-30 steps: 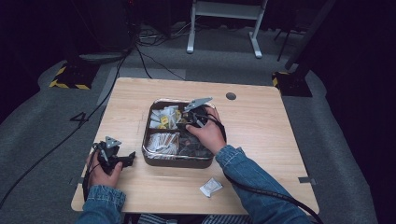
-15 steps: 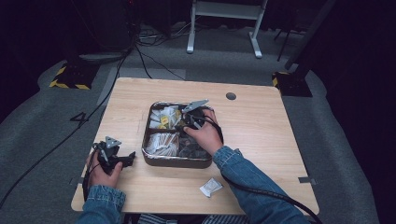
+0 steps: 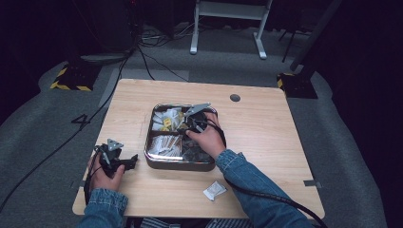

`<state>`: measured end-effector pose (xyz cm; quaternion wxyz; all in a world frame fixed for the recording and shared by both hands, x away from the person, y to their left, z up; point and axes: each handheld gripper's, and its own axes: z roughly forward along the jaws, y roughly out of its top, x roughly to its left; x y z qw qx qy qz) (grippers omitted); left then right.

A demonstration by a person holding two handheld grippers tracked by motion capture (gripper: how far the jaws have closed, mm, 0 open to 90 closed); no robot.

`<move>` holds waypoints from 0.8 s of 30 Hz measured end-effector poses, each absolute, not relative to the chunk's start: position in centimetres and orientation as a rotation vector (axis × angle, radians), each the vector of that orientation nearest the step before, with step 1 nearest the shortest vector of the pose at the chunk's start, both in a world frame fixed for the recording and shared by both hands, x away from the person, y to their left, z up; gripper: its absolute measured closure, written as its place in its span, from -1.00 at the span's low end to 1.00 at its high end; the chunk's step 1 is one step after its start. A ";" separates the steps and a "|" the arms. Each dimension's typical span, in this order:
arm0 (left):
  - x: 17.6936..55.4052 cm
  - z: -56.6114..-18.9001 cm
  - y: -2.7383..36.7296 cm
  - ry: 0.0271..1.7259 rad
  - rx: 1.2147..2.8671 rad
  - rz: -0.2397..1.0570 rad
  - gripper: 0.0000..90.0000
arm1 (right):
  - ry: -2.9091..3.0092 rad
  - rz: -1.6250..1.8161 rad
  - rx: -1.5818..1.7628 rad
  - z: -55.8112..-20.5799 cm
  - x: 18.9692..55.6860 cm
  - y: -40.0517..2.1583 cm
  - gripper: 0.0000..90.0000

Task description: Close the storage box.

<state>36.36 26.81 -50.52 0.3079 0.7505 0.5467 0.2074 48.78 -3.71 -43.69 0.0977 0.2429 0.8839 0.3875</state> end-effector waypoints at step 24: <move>36.9 -50.5 26.9 1.431 1.993 0.539 -0.70 | 2.535 1.284 0.643 -41.4 47.4 -4.5 -0.08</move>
